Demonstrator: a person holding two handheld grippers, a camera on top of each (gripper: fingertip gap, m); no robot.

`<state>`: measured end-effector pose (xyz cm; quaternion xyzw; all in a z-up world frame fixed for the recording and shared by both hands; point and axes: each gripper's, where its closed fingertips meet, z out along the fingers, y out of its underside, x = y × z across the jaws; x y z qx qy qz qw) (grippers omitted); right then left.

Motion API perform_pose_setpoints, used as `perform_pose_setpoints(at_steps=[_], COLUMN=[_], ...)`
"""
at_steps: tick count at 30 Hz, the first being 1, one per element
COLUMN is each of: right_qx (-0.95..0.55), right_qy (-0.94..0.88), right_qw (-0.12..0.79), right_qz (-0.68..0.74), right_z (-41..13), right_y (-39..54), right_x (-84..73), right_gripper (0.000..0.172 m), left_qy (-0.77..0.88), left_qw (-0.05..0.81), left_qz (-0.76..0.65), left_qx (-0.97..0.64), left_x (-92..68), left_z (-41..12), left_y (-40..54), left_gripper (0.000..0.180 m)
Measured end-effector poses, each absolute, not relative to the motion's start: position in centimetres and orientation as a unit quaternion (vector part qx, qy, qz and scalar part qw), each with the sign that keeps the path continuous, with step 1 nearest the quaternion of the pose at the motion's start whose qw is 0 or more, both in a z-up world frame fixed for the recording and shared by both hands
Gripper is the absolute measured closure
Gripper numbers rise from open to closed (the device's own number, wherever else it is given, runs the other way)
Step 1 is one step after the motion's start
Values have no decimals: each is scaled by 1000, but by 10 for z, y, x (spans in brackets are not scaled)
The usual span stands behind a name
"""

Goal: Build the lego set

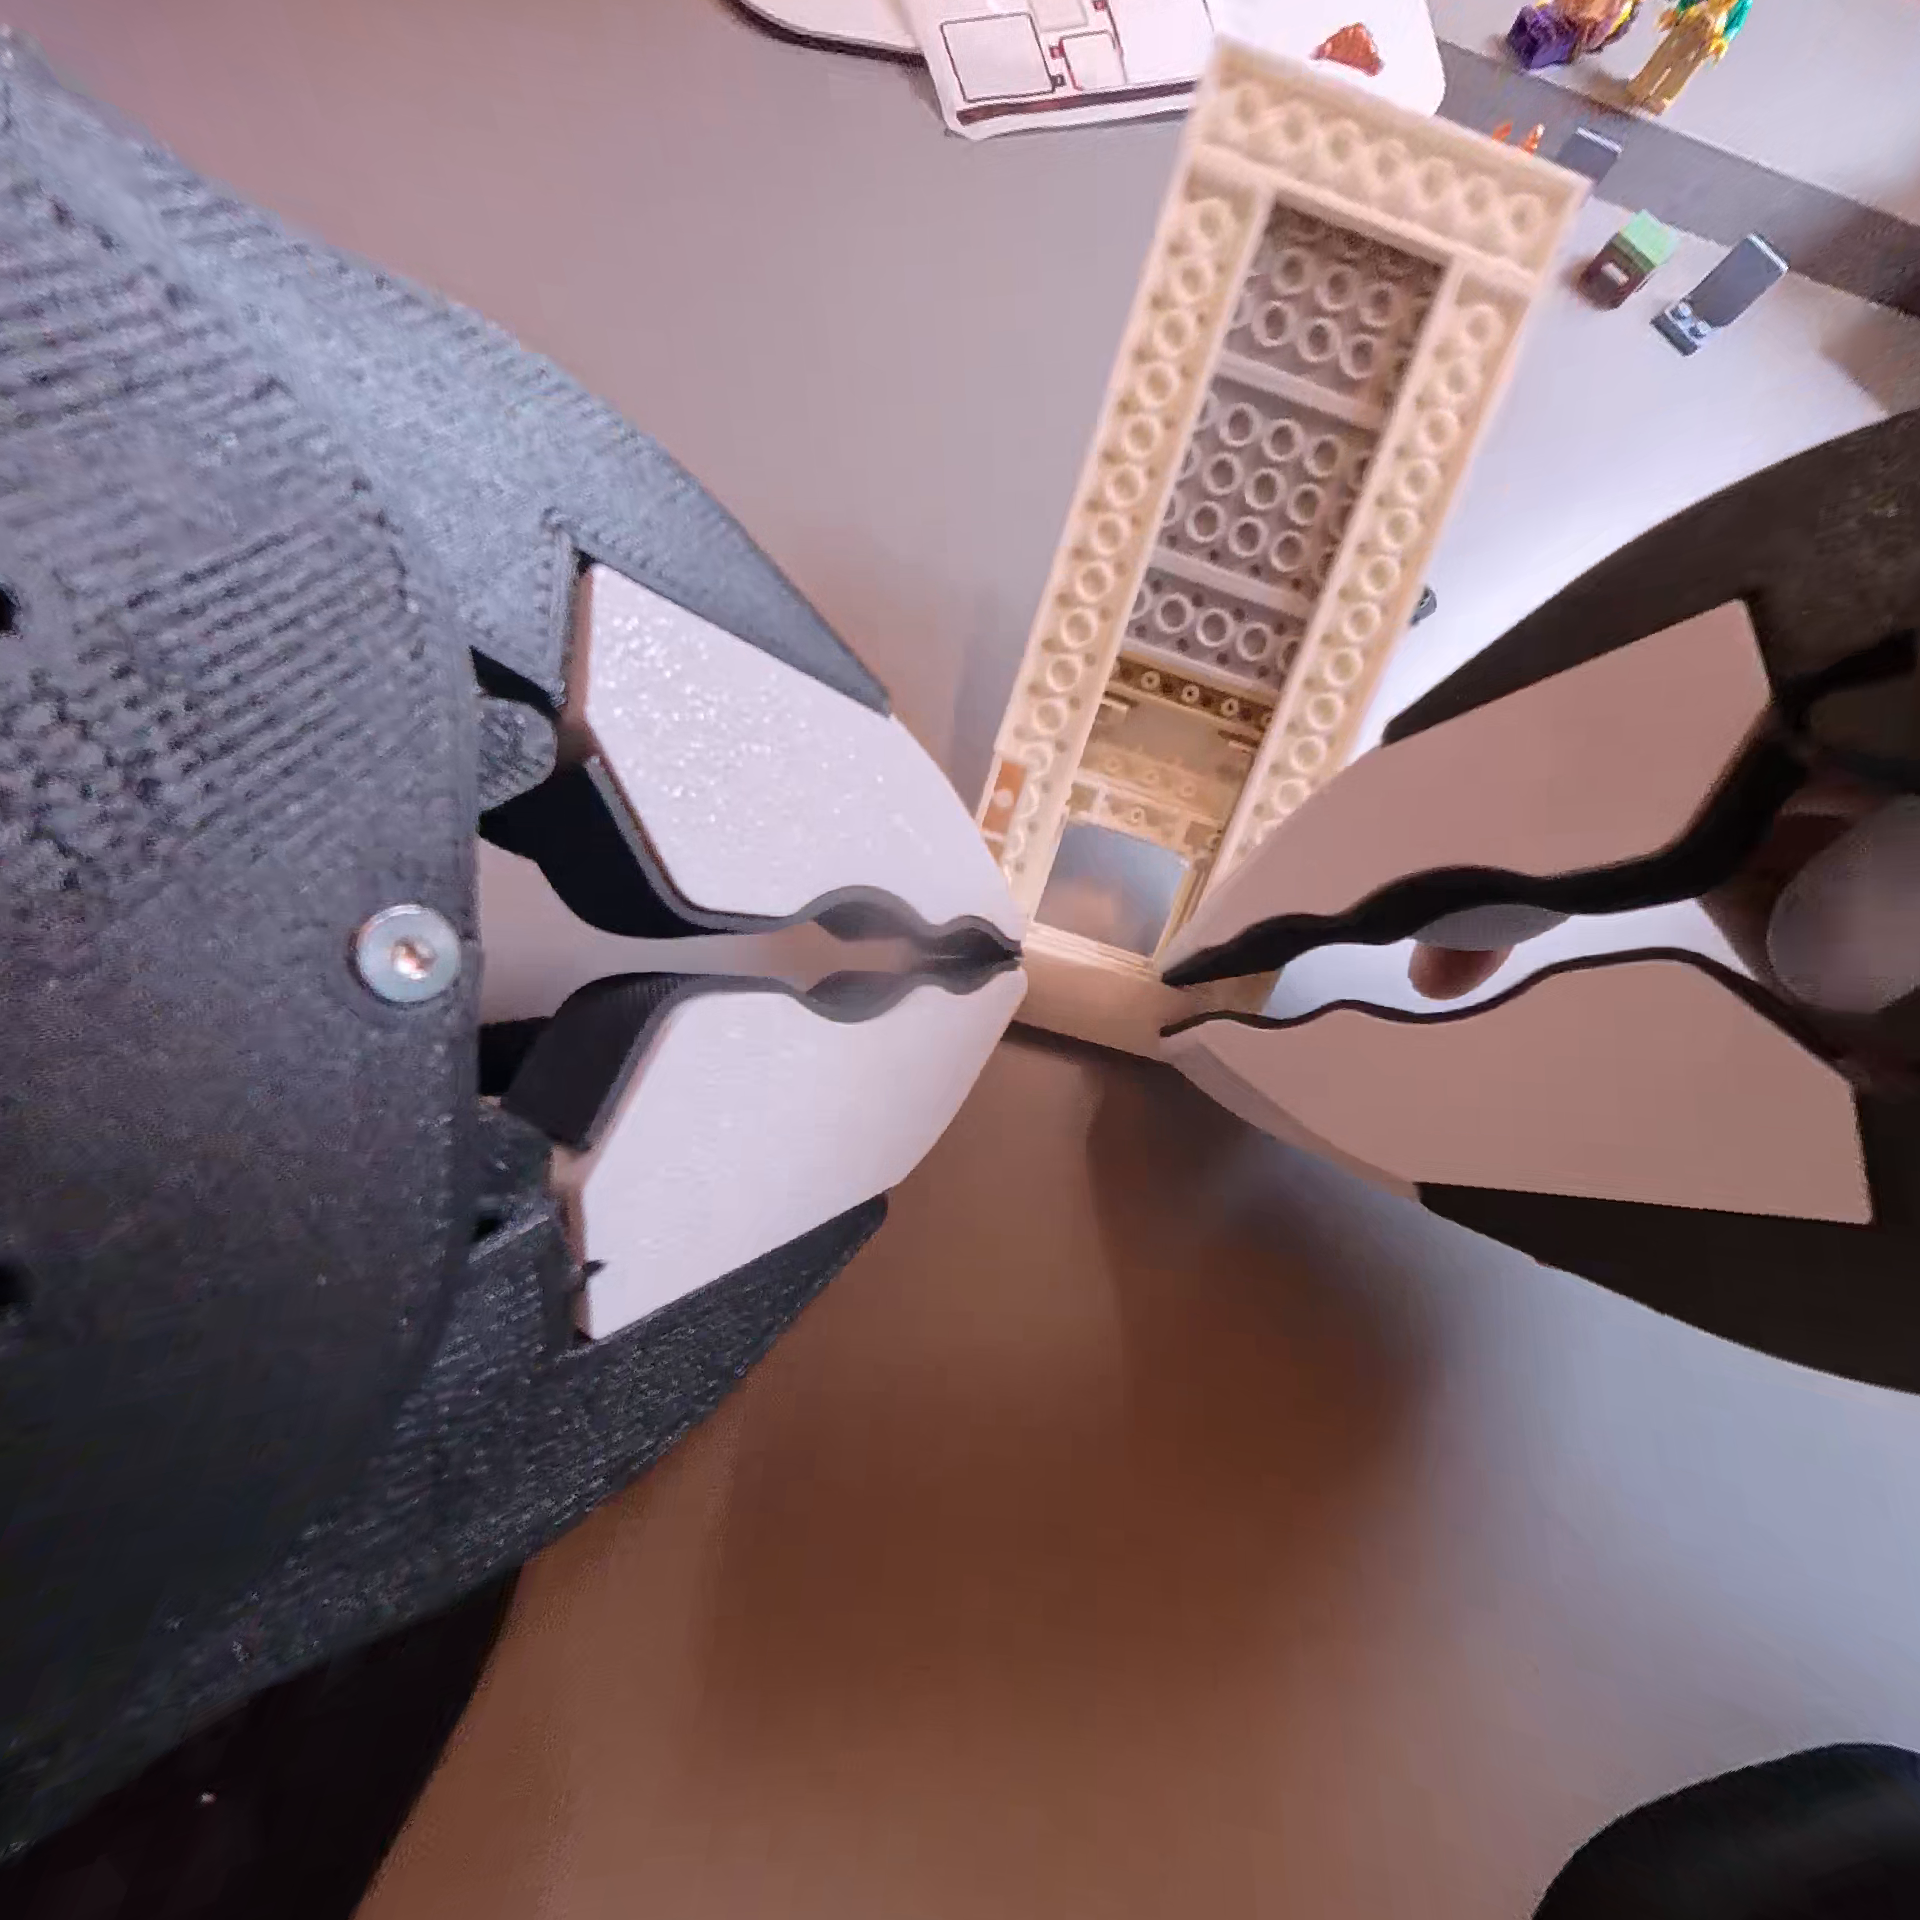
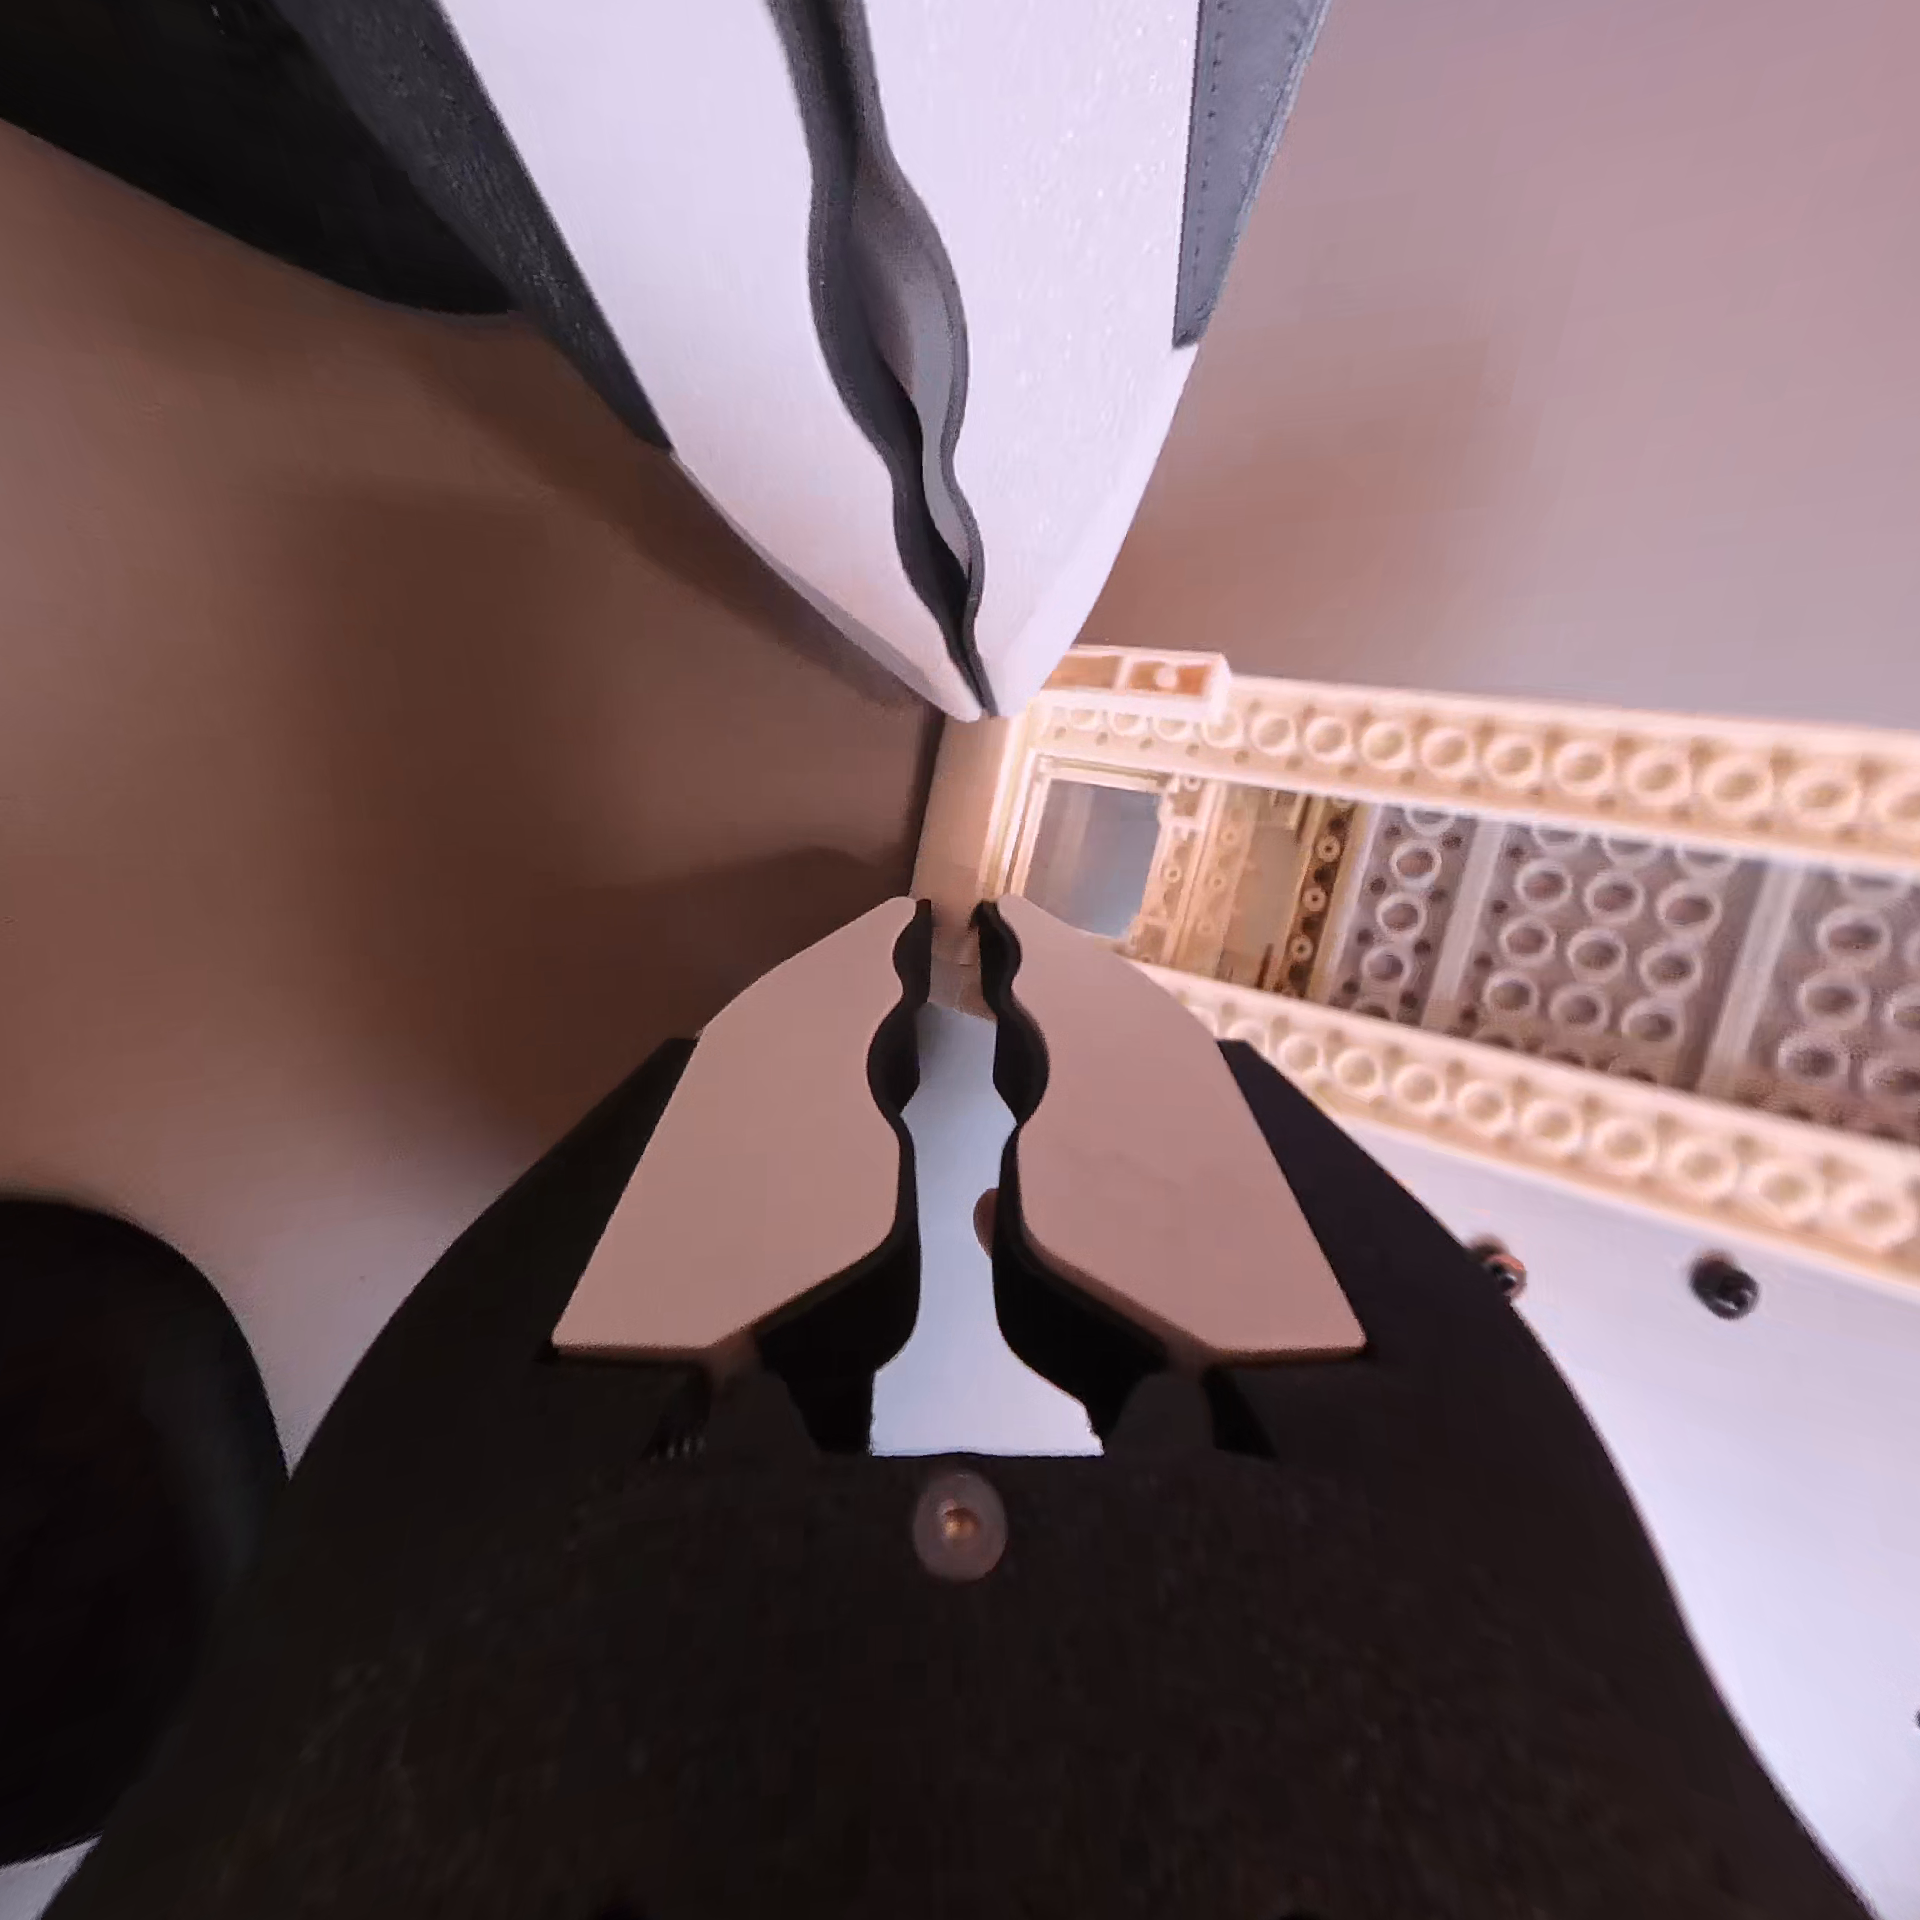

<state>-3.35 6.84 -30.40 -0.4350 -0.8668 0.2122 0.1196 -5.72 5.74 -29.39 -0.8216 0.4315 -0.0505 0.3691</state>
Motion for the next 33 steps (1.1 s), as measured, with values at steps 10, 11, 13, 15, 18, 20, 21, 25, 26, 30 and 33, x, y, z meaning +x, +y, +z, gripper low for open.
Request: perform_pose_setpoints(at_steps=[10, 11, 13, 15, 18, 20, 21, 25, 26, 30, 33], right_qx=[-446, -446, -448, -449, -446, -444, -443, -406, -400, -383, -385], right_qy=[-856, -854, -849, -840, -832, -831, -827, -840, -848, -860, -863], right_qw=[114, 120, 132, 154, 198, 222, 232, 268, 258, 240, 201], right_qz=[234, 239, 247, 263, 262, 251, 255, 242, 233, 236, 260], right_z=[-301, -299, -296, -290, -284, -285, -283, -286, -291, -293, -292], right_y=[72, 72, 74, 75, 78, 79, 78, 71, 68, 56, 42], right_x=[-37, -38, -40, -42, -38, -35, -35, -41, -42, -45, -37], right_gripper=[162, 159, 159, 153, 149, 149, 149, 144, 144, 145, 148], left_qy=[361, 353, 341, 337, 340, 339, 344, 379, 386, 403, 419], left_qw=[421, 418, 419, 416, 412, 414, 416, 421, 419, 415, 410], left_qz=[-156, -165, -172, -179, -176, -173, -177, -163, -157, -151, -166], left_qx=[-817, -821, -824, -825, -827, -827, -823, -808, -807, -802, -793], left_x=[-77, -79, -82, -82, -83, -83, -80, -64, -62, -63, -64], left_z=[-276, -279, -282, -283, -286, -288, -287, -280, -281, -284, -285], left_y=[62, 63, 65, 66, 65, 66, 65, 59, 58, 54, 44], left_gripper=[165, 164, 164, 160, 157, 158, 158, 159, 160, 163, 166])
